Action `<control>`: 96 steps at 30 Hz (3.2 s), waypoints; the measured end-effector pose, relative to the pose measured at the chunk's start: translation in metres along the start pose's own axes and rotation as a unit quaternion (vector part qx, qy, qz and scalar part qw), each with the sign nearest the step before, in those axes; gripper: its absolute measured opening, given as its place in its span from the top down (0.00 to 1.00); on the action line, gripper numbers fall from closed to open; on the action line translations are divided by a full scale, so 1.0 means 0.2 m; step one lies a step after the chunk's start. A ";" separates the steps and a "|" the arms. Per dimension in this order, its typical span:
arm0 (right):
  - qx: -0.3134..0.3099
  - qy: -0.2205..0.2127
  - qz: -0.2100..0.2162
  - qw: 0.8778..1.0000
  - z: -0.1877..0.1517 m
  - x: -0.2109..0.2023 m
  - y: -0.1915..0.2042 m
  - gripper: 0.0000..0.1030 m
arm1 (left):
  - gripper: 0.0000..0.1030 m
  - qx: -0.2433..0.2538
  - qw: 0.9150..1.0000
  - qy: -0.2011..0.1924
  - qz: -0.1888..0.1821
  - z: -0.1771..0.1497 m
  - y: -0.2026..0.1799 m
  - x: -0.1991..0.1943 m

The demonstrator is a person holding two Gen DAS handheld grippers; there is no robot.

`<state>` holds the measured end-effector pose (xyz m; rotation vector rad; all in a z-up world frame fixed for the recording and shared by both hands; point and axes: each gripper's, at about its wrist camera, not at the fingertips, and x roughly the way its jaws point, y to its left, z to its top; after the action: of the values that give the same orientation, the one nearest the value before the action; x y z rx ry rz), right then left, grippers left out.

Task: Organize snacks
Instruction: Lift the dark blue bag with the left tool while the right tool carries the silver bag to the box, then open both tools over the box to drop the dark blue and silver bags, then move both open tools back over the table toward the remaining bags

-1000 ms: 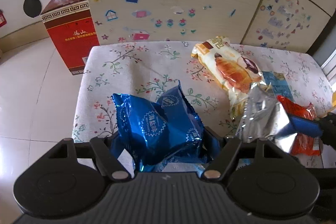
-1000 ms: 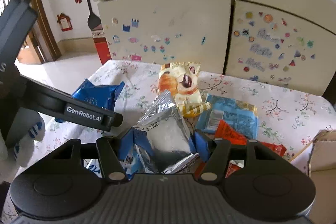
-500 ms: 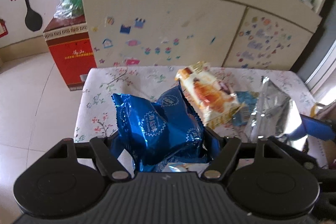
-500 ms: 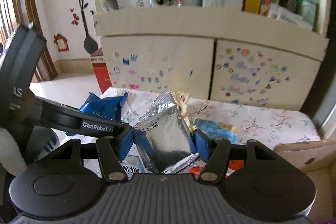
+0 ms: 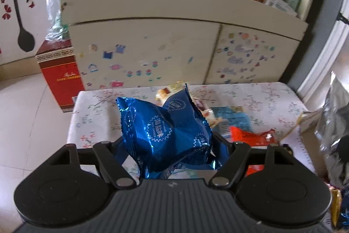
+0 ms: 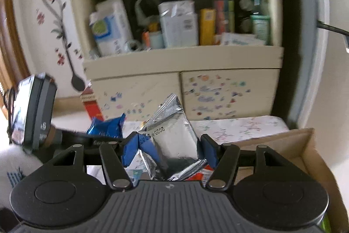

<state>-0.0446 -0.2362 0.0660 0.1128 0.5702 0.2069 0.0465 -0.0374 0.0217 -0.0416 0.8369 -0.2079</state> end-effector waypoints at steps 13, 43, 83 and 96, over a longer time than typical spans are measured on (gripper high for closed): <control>0.134 -0.012 -0.080 0.988 0.02 -0.12 -0.36 0.34 | 0.27 0.063 0.994 -0.030 -0.083 -0.04 -0.39 -0.05; 0.303 -0.004 -0.190 0.934 -0.07 -0.24 -0.69 0.27 | 0.09 0.141 0.961 -0.018 -0.237 -0.18 -0.97 -0.05; 0.247 0.036 -0.080 0.965 -0.03 -0.08 -0.43 0.12 | 0.04 0.328 0.927 -0.049 -0.172 -0.12 -0.58 0.25; 0.241 0.045 -0.075 0.967 -0.02 -0.04 -0.42 0.12 | 0.04 0.368 0.907 -0.013 -0.203 -0.12 -0.61 0.44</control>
<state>-0.0406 -0.3191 0.0533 0.5321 0.7095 -0.0792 0.0661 -0.1738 -0.0451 0.4948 0.6712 -0.9049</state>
